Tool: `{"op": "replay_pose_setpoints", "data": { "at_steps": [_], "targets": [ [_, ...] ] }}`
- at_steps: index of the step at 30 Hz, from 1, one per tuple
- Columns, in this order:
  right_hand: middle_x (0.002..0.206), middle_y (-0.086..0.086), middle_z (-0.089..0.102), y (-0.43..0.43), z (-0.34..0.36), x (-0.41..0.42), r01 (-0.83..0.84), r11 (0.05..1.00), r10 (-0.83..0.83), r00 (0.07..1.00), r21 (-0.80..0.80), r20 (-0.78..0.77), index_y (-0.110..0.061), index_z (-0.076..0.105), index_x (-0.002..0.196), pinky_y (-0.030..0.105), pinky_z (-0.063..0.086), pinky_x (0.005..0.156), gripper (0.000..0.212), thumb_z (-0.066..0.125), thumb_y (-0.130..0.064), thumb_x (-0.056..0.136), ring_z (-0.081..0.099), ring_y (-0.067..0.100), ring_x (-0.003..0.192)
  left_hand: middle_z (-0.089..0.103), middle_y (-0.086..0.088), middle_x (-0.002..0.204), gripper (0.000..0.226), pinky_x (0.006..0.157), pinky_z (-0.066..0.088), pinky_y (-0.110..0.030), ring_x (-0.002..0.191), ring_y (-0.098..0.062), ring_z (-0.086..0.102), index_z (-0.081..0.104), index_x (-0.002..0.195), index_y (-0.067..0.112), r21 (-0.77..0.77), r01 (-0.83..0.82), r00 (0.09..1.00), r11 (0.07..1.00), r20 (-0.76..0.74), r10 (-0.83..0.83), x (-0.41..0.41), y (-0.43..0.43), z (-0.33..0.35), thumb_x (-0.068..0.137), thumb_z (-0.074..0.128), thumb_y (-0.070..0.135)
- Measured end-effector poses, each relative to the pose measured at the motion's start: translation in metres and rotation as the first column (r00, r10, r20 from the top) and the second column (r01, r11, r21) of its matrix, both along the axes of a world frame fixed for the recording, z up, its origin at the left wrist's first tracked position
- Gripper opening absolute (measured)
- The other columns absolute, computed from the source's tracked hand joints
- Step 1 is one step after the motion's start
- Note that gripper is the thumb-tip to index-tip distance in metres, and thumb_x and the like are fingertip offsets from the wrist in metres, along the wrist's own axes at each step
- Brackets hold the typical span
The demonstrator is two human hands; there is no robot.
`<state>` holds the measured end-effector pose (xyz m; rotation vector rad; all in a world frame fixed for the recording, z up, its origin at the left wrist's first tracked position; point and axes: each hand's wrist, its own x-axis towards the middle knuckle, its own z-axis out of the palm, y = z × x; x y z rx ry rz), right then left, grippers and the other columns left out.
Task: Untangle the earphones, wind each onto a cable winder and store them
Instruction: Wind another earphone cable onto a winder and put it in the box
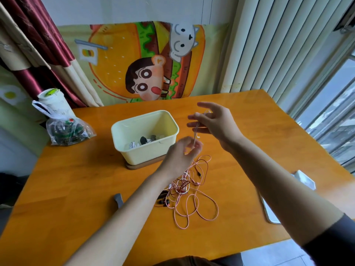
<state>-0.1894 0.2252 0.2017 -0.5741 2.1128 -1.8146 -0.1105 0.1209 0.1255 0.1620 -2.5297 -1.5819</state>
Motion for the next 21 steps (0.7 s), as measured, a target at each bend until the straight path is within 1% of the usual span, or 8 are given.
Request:
{"op": "replay_pose_setpoints", "data": {
  "at_steps": [4, 9, 12, 14, 16, 17, 20, 21],
  "targets": [
    [0.089, 0.006, 0.070, 0.005, 0.018, -0.017, 0.125, 0.985, -0.127, 0.992, -0.119, -0.010, -0.001, 0.051, 0.126, 0.026, 0.058, 0.067, 0.035, 0.056, -0.007, 0.092, 0.071, 0.012, 0.070, 0.066, 0.000, 0.078, 0.026, 0.074, 0.051, -0.016, 0.076, -0.006, 0.064, 0.062, 0.089, 0.016, 0.120, 0.083, 0.982, 0.989, 0.160, -0.101, 0.007, -0.005, -0.019, 0.102, 0.040, 0.019],
    [0.092, 0.009, 0.070, 0.017, 0.026, -0.042, 0.239, 0.953, -0.248, 0.968, -0.187, -0.027, -0.005, 0.055, 0.117, 0.022, 0.057, 0.067, 0.024, 0.056, -0.009, 0.093, 0.070, 0.010, 0.071, 0.059, 0.000, 0.068, 0.033, 0.082, 0.052, -0.036, 0.069, -0.010, 0.061, 0.062, 0.084, 0.016, 0.030, 0.037, 0.965, 0.999, 0.260, -0.043, 0.016, -0.024, -0.042, 0.104, 0.036, 0.018],
    [0.103, 0.019, 0.068, 0.016, -0.002, -0.052, 0.264, 0.948, -0.251, 0.964, 0.179, -0.090, -0.003, 0.053, 0.123, 0.023, 0.056, 0.061, 0.030, 0.054, -0.014, 0.095, 0.067, 0.015, 0.069, 0.053, 0.001, 0.061, 0.030, 0.087, 0.051, -0.047, 0.066, -0.023, 0.059, 0.064, 0.084, 0.022, 0.105, -0.009, 0.987, 0.994, 0.158, -0.008, 0.009, -0.024, -0.027, 0.102, 0.040, 0.024],
    [0.106, 0.018, 0.068, 0.022, -0.026, -0.053, 0.183, 0.691, -0.061, 0.979, 0.700, -0.195, -0.010, 0.048, 0.131, 0.032, 0.055, 0.071, 0.039, 0.052, -0.028, 0.096, 0.067, 0.026, 0.080, 0.047, 0.000, 0.057, 0.029, 0.083, 0.052, -0.049, 0.062, -0.026, 0.055, 0.065, 0.083, 0.026, 0.109, -0.018, 0.998, 0.994, 0.065, 0.011, 0.004, -0.024, -0.012, 0.102, 0.042, 0.025],
    [0.103, 0.013, 0.069, 0.025, -0.037, -0.041, 0.119, 0.419, 0.117, 0.976, 0.900, -0.184, -0.015, 0.048, 0.129, 0.037, 0.053, 0.083, 0.037, 0.047, -0.034, 0.098, 0.067, 0.031, 0.089, 0.041, -0.004, 0.059, 0.029, 0.068, 0.049, -0.041, 0.061, -0.025, 0.050, 0.065, 0.083, 0.034, 0.036, 0.021, 0.999, 0.999, 0.036, -0.022, -0.001, -0.026, -0.001, 0.101, 0.043, 0.029],
    [0.106, 0.013, 0.068, 0.023, -0.039, -0.034, 0.112, 0.434, 0.157, 0.968, 0.894, -0.197, -0.016, 0.050, 0.129, 0.039, 0.052, 0.086, 0.035, 0.045, -0.033, 0.098, 0.066, 0.033, 0.093, 0.039, -0.007, 0.061, 0.028, 0.062, 0.043, -0.036, 0.061, -0.022, 0.044, 0.066, 0.084, 0.037, 0.007, 0.056, 0.998, 0.998, 0.041, -0.056, -0.004, -0.027, 0.003, 0.100, 0.044, 0.032],
    [0.125, 0.016, 0.051, 0.010, -0.037, -0.009, 0.090, 0.745, 0.260, 0.873, 0.661, -0.412, -0.016, 0.052, 0.132, 0.037, 0.041, 0.098, 0.037, 0.045, -0.029, 0.098, 0.052, 0.034, 0.113, 0.040, -0.008, 0.065, 0.029, 0.061, 0.036, -0.035, 0.063, -0.020, 0.039, 0.066, 0.081, 0.038, 0.021, 0.119, 0.989, 0.993, 0.082, -0.121, -0.007, -0.030, 0.008, 0.100, 0.045, 0.034],
    [0.130, 0.015, 0.048, 0.006, -0.034, -0.002, 0.012, 0.782, 0.327, 0.842, 0.623, -0.428, -0.014, 0.051, 0.132, 0.035, 0.036, 0.101, 0.038, 0.045, -0.030, 0.098, 0.047, 0.031, 0.119, 0.041, -0.006, 0.064, 0.031, 0.061, 0.036, -0.035, 0.063, -0.019, 0.039, 0.064, 0.077, 0.034, 0.021, 0.111, 0.989, 0.994, 0.092, -0.113, -0.007, -0.030, 0.009, 0.100, 0.045, 0.029]
  ]
}}
